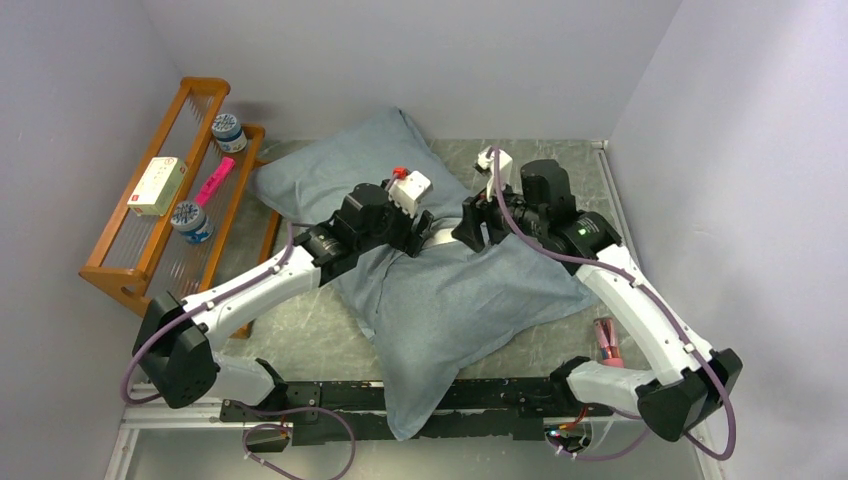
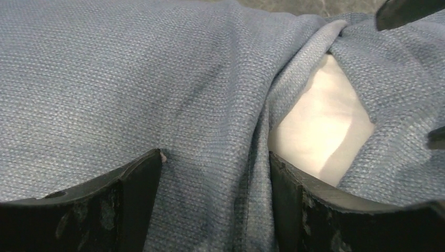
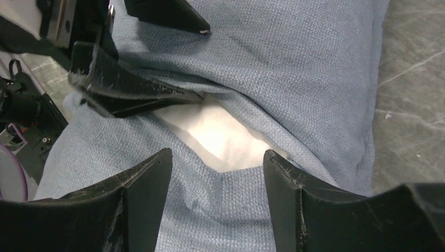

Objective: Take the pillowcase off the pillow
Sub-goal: Remove the pillow from the pillowcase.

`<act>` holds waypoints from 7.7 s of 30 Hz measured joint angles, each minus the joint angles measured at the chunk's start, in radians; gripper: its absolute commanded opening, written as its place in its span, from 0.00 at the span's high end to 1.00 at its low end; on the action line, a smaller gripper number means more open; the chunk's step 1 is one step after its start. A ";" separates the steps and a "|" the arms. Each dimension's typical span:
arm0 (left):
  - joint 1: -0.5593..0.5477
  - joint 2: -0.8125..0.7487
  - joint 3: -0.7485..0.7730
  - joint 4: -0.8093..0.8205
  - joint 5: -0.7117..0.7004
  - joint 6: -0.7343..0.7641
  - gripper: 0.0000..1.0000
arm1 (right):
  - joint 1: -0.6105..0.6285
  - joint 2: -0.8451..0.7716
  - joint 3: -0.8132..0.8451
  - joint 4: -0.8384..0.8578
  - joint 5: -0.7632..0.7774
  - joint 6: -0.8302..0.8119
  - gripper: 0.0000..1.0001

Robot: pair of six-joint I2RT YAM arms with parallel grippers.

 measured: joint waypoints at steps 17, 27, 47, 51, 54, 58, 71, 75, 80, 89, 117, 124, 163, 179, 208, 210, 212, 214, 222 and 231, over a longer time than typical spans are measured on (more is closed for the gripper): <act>-0.019 -0.023 -0.028 0.019 -0.008 -0.016 0.23 | 0.149 0.165 0.071 -0.125 0.343 0.156 0.16; -0.023 -0.027 -0.028 0.005 -0.007 -0.016 0.23 | 0.151 0.164 0.044 -0.184 0.436 0.267 0.12; -0.033 -0.053 -0.013 -0.068 -0.026 0.019 0.11 | 0.149 -0.040 -0.151 -0.240 0.470 0.453 0.09; -0.031 -0.100 -0.002 -0.112 0.028 0.047 0.09 | 0.149 -0.044 -0.156 -0.216 0.473 0.454 0.09; -0.029 -0.134 0.008 -0.121 0.106 0.056 0.09 | 0.149 -0.059 -0.164 -0.179 0.471 0.453 0.09; -0.031 -0.172 0.008 -0.114 0.226 0.059 0.08 | 0.149 -0.084 -0.165 -0.113 0.466 0.448 0.07; -0.086 -0.039 0.033 -0.050 0.375 0.043 0.11 | 0.149 -0.164 -0.165 0.004 0.676 0.446 0.02; -0.141 -0.005 0.031 -0.041 0.379 0.031 0.13 | 0.149 -0.166 -0.172 0.003 0.730 0.449 0.01; -0.249 -0.006 0.002 0.008 0.378 -0.016 0.15 | 0.149 -0.187 -0.195 0.000 0.772 0.449 0.00; -0.455 -0.069 -0.101 0.065 0.218 -0.078 0.15 | 0.149 -0.206 -0.202 -0.024 0.770 0.487 0.00; -0.683 0.083 -0.072 0.138 -0.210 -0.119 0.12 | 0.149 -0.232 -0.283 -0.214 0.591 0.620 0.09; -0.683 0.119 -0.035 0.134 -0.200 -0.109 0.11 | 0.149 -0.186 -0.270 -0.260 0.648 0.653 0.31; -0.483 0.256 0.343 -0.151 -0.374 -0.187 0.04 | 0.151 -0.520 -0.543 -0.099 0.703 0.862 1.00; -0.464 0.437 0.510 -0.396 -0.549 -0.305 0.03 | 0.151 -0.558 -0.565 -0.069 0.707 0.852 1.00; -0.367 0.377 0.311 -0.221 -0.461 -0.290 0.95 | 0.155 -0.477 -0.582 -0.077 0.789 0.914 1.00; -0.351 0.350 0.287 -0.213 -0.445 -0.293 0.95 | 0.158 -0.459 -0.573 -0.086 0.807 0.946 1.00; -0.333 0.331 0.265 -0.204 -0.429 -0.297 0.95 | 0.160 -0.434 -0.561 -0.106 0.830 0.986 1.00; -0.306 0.311 0.240 -0.198 -0.425 -0.299 0.95 | 0.160 -0.408 -0.556 -0.130 0.856 1.027 1.00; -0.242 0.267 0.179 -0.156 -0.410 -0.299 0.95 | 0.161 -0.359 -0.556 -0.132 0.877 1.085 1.00; -0.175 0.144 0.105 -0.131 -0.291 -0.261 0.63 | 0.157 -0.388 -0.572 -0.015 0.798 0.904 1.00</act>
